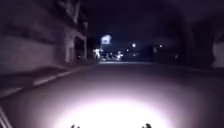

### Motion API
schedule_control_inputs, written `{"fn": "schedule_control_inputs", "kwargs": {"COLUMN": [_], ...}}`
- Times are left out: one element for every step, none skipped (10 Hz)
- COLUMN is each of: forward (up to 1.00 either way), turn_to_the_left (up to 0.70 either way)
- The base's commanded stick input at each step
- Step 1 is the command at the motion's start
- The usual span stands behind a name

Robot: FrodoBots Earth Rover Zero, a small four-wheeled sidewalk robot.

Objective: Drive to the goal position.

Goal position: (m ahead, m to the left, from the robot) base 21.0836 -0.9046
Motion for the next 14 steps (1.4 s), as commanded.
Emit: {"fn": "schedule_control_inputs", "kwargs": {"forward": [0.85, 0.85, 0.85, 0.85, 0.85, 0.85, 0.85, 0.85, 0.85, 0.85, 0.85, 0.85, 0.85, 0.85], "turn_to_the_left": [-0.04, 0.0, 0.0, 0.0, 0.0, 0.0, 0.0, 0.0, 0.0, 0.0, 0.0, 0.0, 0.0, 0.0]}}
